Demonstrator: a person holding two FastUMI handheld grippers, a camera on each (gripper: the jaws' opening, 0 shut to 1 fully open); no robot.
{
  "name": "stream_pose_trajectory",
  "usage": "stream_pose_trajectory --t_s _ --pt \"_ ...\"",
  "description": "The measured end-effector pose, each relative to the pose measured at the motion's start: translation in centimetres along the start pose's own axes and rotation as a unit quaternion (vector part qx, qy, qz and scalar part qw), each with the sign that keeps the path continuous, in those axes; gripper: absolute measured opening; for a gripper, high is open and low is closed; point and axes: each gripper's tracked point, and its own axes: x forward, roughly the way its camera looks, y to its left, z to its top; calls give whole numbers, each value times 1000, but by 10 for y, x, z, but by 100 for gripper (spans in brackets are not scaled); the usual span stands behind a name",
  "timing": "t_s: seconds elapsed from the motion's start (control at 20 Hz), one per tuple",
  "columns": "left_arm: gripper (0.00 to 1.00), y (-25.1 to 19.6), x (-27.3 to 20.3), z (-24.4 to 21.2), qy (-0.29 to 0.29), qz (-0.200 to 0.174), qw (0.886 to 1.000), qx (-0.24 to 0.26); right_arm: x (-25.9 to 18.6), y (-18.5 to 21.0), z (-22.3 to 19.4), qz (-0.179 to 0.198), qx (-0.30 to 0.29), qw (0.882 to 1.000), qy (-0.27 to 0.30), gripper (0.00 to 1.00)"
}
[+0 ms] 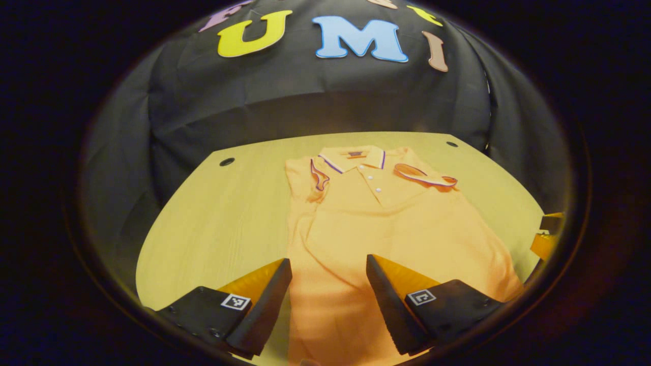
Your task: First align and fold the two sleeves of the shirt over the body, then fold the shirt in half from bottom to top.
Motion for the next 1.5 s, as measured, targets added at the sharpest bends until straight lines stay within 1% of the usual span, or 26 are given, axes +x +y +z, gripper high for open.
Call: stream_pose_trajectory --t_s 0.05,0.1,0.2,0.25,0.3,0.65,0.85,0.95,1.0,1.05,1.25,1.3,1.45,1.5 --pt "96 1 -8 -7 2 0 1000 -5 -1 2 -6 2 3 1000 4 98" --pt "100 3 -14 -16 4 1 1000 -9 -3 2 -13 3 5 1000 9 98" --pt "100 4 -27 -30 7 3 1000 -10 -6 2 -25 1 9 1000 20 98" --pt "96 5 -32 -34 7 2 1000 -10 -7 2 -31 1 10 1000 24 98" --pt "100 6 -37 -39 9 2 1000 -10 -7 2 -36 2 11 1000 28 98" --pt "100 11 -71 -79 26 -2 1000 4 -12 7 -70 10 19 998 64 98" --pt "100 15 -93 -106 37 -10 999 -2 -13 9 -90 13 21 996 86 98" --pt "100 18 -102 -119 40 -10 999 3 -18 9 -100 12 23 995 96 98" --pt "96 20 -108 -125 40 -13 999 6 -20 10 -104 13 24 995 98 98" --pt "97 20 -113 -129 38 -15 999 6 -23 10 -109 14 25 994 102 98" --pt "96 20 -119 -138 40 -17 999 -7 -28 12 -118 12 26 994 109 98" --pt "100 18 -121 -138 38 -18 999 -9 -28 11 -117 10 25 994 107 98" --pt "100 19 -129 -148 44 -17 999 -10 -28 13 -119 6 16 994 106 98" --pt "100 20 -130 -146 38 -16 999 -7 -29 14 -119 4 10 994 105 98"
